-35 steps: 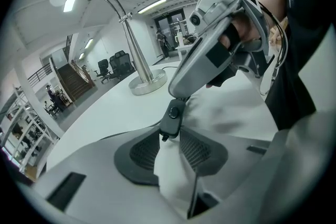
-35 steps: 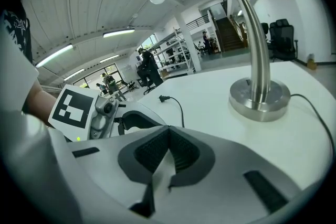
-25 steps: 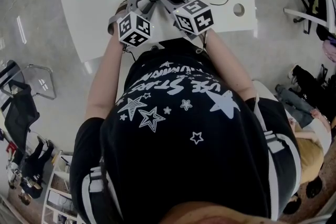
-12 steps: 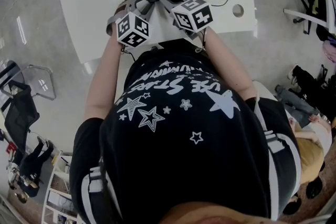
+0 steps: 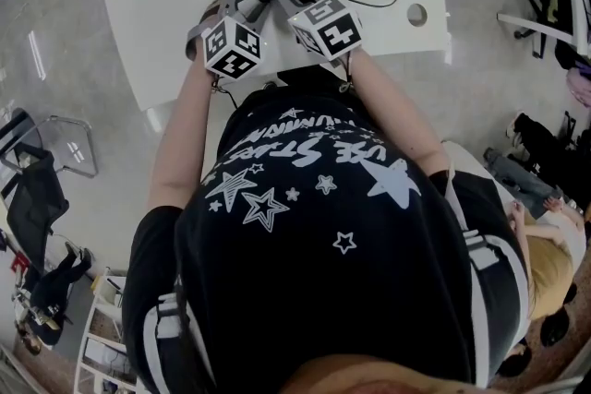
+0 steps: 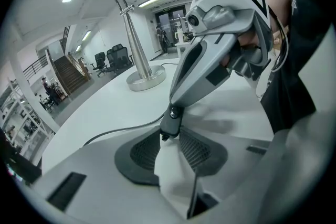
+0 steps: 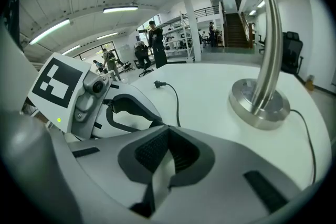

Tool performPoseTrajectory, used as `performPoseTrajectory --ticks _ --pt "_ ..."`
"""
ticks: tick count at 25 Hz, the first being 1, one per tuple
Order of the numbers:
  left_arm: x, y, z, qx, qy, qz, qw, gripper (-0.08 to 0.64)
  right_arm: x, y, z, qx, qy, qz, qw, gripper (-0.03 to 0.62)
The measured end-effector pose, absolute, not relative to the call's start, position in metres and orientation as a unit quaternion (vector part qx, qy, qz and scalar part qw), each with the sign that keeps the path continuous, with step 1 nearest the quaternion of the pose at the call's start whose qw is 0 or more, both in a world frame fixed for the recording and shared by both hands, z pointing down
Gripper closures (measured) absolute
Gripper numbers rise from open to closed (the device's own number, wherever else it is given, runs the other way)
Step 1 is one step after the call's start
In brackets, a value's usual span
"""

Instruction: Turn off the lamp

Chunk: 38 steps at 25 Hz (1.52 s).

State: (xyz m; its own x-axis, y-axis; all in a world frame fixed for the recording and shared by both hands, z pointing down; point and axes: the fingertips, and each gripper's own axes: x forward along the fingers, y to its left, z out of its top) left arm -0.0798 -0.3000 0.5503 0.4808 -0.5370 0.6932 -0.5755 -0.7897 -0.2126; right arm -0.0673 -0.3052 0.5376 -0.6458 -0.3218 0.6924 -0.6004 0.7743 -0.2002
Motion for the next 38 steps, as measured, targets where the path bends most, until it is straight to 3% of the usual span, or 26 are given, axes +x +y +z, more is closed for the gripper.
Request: performPoseTrajectory --ticks 26,38 --pt "-0.085 -0.300 0.551 0.862 -0.328 0.383 0.045 0.430 -0.072 -0.305 0.537 0.297 -0.868 0.149 0.369 0.588" --pt "-0.084 -0.299 0.550 0.863 -0.330 0.379 0.050 0.429 -0.074 -0.291 0.530 0.286 -0.883 0.186 0.322 0.587"
